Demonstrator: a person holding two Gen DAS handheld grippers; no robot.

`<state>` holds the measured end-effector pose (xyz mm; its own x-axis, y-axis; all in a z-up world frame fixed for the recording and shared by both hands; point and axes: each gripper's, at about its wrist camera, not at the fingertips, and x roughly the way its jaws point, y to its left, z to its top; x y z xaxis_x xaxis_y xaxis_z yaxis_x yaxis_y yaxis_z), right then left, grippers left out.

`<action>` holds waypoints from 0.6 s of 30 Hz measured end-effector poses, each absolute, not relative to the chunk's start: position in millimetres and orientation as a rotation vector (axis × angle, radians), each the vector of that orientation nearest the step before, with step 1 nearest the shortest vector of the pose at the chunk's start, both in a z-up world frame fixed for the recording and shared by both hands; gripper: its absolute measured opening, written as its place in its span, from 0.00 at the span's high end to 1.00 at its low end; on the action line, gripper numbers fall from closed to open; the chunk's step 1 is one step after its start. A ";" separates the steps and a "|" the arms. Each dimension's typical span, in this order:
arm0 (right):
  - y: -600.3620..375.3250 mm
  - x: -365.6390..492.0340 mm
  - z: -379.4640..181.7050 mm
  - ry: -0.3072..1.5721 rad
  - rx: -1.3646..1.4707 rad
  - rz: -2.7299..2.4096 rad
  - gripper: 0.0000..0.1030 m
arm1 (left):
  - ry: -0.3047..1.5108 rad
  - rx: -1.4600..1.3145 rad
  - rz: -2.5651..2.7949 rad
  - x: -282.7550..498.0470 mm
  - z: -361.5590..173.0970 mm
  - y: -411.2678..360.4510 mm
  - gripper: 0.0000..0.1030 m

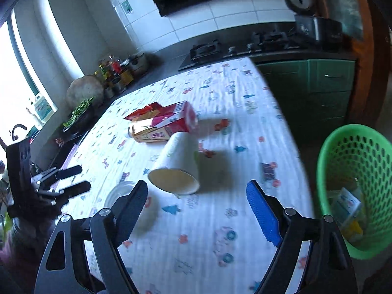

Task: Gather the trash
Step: 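Move both tools back to the table toward the paper cup and lid, then grasp the white paper cup with the right tool while the left tool grasps the white plastic lid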

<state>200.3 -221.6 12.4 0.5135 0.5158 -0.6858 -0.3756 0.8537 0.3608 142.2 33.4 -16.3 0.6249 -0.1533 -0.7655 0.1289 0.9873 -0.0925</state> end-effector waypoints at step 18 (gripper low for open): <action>-141.3 272.8 -24.2 1.081 0.089 0.553 0.32 | 0.968 -0.041 -0.247 148.8 -53.3 30.4 0.32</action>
<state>272.8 -141.3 -24.2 0.3494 0.4682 -0.8116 -0.3837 0.8617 0.3320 148.8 30.4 -53.3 0.5412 -0.2260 -0.8099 0.1896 0.9712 -0.1444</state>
